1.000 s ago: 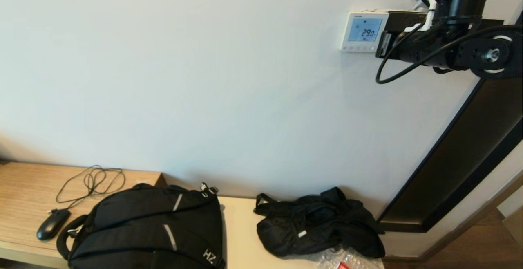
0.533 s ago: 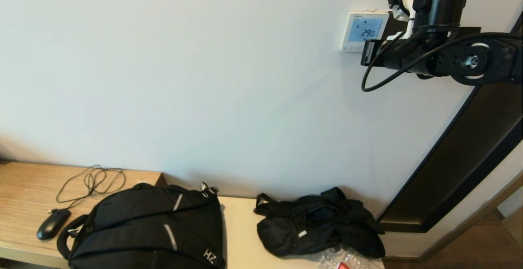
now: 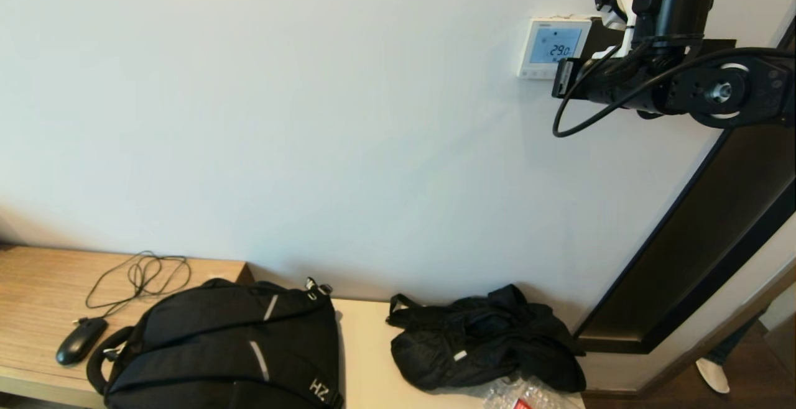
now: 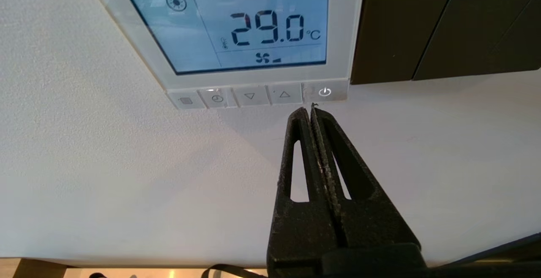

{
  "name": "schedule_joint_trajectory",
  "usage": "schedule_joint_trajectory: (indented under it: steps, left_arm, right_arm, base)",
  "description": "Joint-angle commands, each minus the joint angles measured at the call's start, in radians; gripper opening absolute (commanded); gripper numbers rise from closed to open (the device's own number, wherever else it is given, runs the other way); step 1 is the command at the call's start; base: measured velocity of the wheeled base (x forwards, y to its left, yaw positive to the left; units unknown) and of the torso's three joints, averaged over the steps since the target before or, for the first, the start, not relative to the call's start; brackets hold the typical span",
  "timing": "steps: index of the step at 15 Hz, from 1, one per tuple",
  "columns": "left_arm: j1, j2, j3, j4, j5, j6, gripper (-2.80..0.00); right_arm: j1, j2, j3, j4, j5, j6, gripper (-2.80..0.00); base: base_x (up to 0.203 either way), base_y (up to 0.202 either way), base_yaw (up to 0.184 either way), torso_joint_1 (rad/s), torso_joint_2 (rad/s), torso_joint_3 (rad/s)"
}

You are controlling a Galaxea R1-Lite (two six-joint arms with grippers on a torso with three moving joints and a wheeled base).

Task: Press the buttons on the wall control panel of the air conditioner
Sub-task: Turn off the central air conditioner

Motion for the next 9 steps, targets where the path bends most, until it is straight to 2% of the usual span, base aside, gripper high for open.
schedule_joint_trajectory:
  steps: [1,9]
  left_arm:
    - [0.0,-0.002,0.0,0.0,0.001,0.0,-2.8]
    - [0.0,-0.002,0.0,0.0,0.0,0.0,-2.8]
  right_arm:
    - [0.001,-0.006,0.002,-0.011,-0.004,0.0,-2.8]
    - [-0.009,-0.002,0.007,-0.016,-0.004,0.001,-2.8]
  base:
    - [0.0,0.0,0.0,0.0,0.0,0.0]
    - [0.0,0.0,0.0,0.0,0.0,0.0]
